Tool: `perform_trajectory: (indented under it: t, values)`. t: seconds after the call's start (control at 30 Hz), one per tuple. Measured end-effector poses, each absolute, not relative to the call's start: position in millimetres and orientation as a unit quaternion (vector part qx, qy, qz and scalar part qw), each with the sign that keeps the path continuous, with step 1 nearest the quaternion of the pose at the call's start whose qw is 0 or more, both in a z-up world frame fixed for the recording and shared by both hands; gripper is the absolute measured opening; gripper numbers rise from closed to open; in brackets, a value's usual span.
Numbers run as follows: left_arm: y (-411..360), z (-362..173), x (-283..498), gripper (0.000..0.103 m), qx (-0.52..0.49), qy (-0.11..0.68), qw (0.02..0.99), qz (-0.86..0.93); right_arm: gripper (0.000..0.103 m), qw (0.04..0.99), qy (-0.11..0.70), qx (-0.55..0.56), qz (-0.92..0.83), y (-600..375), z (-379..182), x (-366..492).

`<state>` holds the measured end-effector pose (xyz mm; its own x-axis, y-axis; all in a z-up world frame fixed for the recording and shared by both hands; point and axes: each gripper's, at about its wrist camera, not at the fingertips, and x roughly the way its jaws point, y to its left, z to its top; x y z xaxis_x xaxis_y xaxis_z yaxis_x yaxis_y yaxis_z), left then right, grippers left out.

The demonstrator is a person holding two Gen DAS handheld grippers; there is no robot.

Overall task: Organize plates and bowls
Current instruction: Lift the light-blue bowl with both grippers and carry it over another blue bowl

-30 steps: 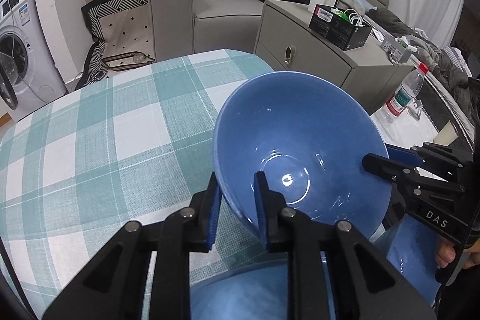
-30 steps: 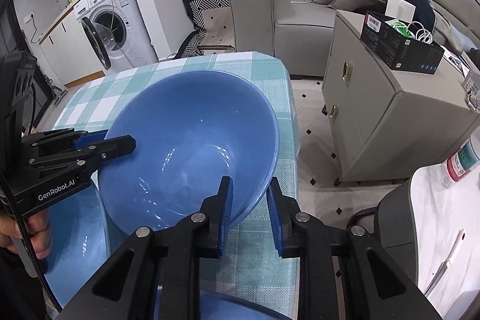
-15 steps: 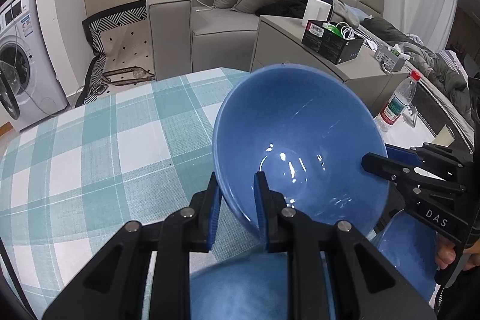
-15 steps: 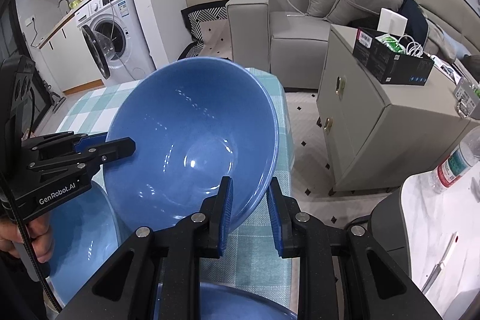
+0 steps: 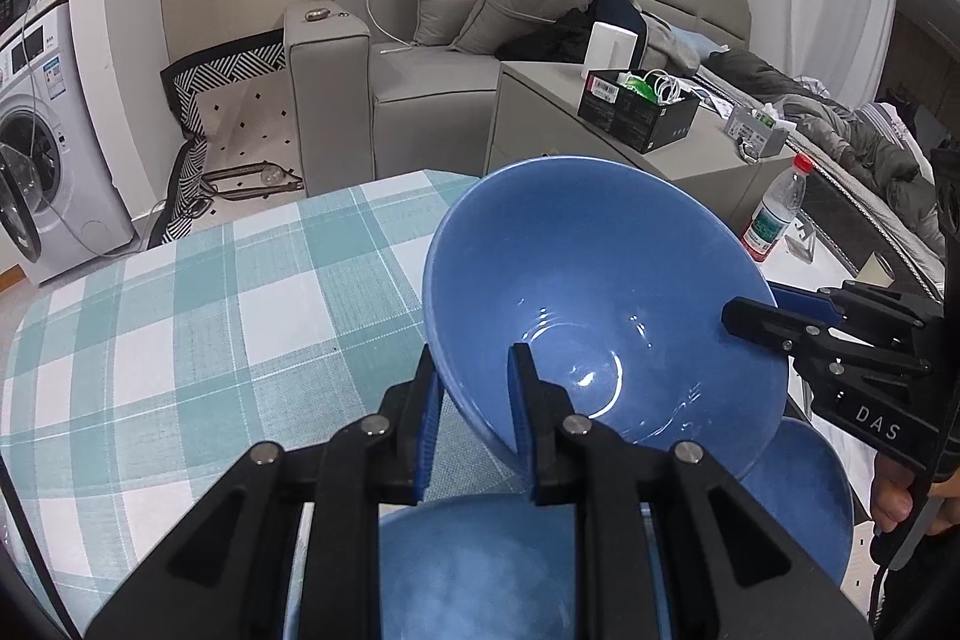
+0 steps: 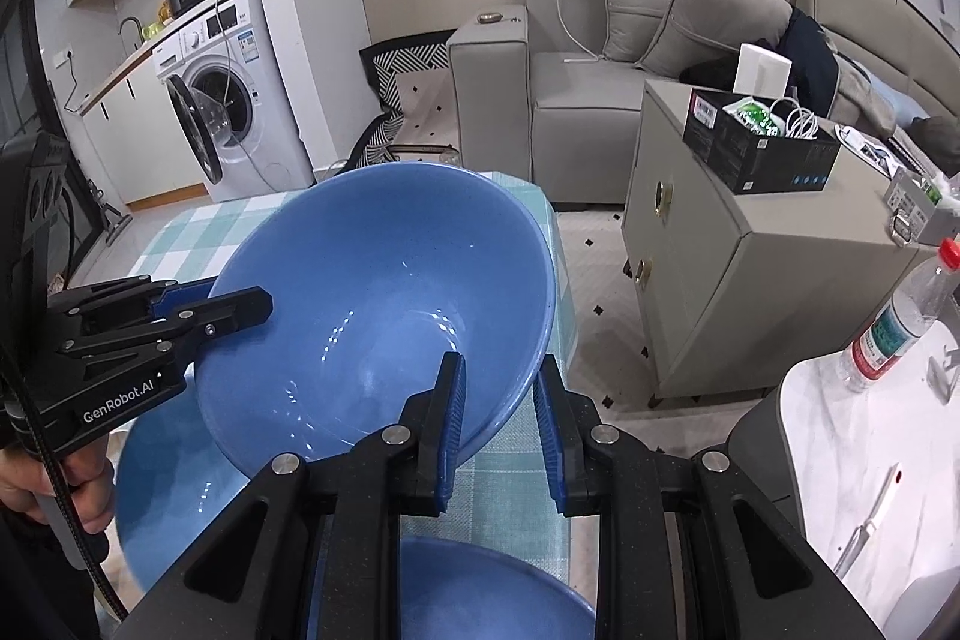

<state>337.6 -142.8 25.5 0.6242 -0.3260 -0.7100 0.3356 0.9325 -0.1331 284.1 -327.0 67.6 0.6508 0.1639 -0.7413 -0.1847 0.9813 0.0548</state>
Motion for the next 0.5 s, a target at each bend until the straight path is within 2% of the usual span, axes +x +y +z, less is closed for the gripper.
perform_trajectory:
  t: [0.5]
  values:
    - [-138.2,58.8,299.8,0.020,0.012,0.362,0.915,-0.179,0.023,0.922,0.370,-0.012,0.109,-325.3,105.7,243.1]
